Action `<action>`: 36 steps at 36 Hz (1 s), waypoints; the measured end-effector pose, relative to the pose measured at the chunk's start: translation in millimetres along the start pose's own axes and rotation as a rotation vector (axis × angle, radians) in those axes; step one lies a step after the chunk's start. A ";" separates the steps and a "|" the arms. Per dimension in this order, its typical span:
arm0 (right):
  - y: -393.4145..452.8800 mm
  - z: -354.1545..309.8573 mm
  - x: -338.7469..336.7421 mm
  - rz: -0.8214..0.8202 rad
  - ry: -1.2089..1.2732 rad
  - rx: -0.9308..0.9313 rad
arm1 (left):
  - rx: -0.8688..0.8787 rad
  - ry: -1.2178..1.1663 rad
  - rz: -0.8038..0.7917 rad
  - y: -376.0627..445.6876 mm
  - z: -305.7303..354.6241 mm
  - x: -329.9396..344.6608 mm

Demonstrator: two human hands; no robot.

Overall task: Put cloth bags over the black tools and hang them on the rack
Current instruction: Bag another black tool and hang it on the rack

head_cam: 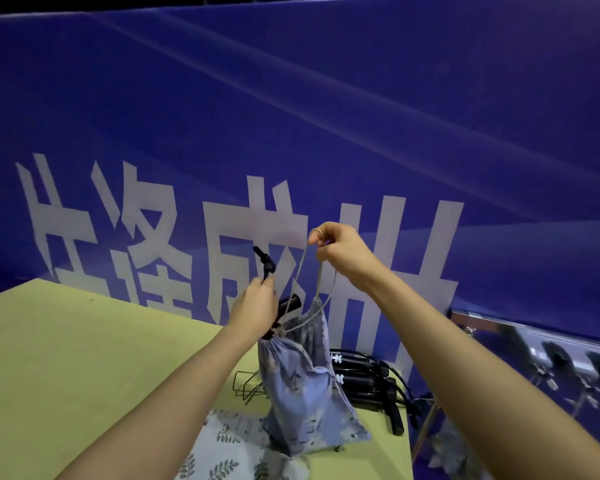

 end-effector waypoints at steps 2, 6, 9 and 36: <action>-1.6 -0.5 1.2 0.009 0.050 0.013 | 0.047 0.055 0.014 -2.8 3.4 -1.1; -3.9 -6.3 0.1 0.107 0.191 0.015 | 0.163 0.186 0.050 -8.1 12.4 -9.8; -3.0 -7.7 -2.8 0.191 0.208 -0.024 | 0.199 0.180 0.079 -11.3 16.5 -12.8; -82.2 -11.4 -106.0 0.105 0.236 -0.032 | 0.313 -0.800 -0.320 -56.4 158.3 -38.1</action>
Point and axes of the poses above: each hand's wrist, its own y-axis towards the middle knuckle, its own x-axis out of the palm, z = x × y, the point moved 4 cm from there along y, towards the middle knuckle, and after that the axes turned 7 degrees about y, right-handed, at the moved point
